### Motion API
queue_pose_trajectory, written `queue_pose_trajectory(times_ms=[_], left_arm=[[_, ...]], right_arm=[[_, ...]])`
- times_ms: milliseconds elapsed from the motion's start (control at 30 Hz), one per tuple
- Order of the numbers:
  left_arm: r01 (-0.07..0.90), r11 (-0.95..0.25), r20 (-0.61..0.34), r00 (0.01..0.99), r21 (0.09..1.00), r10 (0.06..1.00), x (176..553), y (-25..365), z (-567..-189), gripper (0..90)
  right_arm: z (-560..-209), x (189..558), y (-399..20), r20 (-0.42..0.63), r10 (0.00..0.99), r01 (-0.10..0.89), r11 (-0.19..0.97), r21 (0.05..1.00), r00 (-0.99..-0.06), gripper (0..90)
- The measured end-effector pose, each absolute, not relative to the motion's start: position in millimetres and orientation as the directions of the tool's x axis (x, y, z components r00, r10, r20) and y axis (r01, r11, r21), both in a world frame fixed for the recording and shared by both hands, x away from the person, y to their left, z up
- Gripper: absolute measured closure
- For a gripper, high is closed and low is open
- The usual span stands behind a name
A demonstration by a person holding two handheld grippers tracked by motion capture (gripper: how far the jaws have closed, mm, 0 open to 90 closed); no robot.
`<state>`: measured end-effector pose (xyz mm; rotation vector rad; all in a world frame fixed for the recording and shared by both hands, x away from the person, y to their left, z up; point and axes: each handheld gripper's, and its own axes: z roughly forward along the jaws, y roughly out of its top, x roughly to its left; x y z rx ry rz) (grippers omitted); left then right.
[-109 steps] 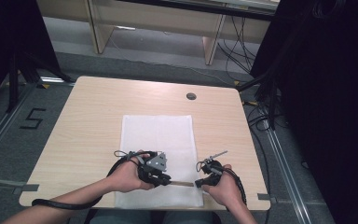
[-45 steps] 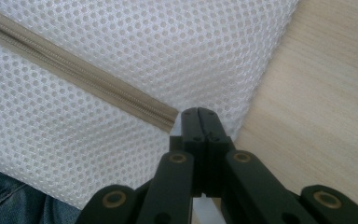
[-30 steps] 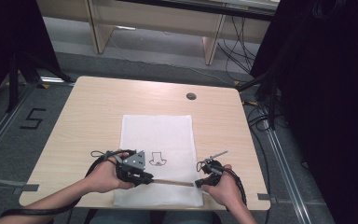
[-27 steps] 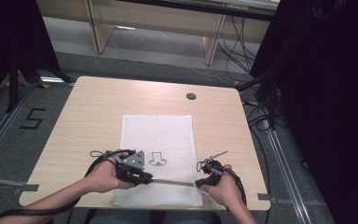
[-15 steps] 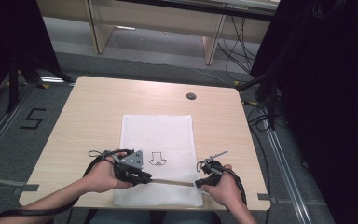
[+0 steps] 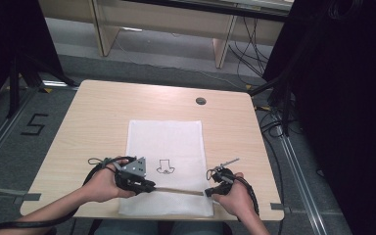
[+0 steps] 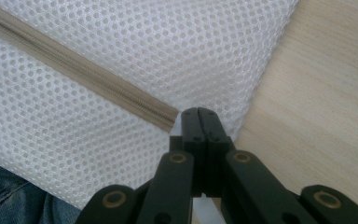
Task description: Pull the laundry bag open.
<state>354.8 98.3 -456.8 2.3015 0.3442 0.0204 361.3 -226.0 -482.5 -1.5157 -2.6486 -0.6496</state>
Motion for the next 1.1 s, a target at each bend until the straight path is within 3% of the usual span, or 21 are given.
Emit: queue_pose_trajectory(times_ms=[1100], left_arm=[[0.253,-0.639,-0.095,0.958,0.726,0.272,354.6,112.2,-456.1,82.2]], right_arm=[[-483.4,361.9,-226.9,0.221,0.81,0.818,0.45,0.358,-0.542,90.0]])
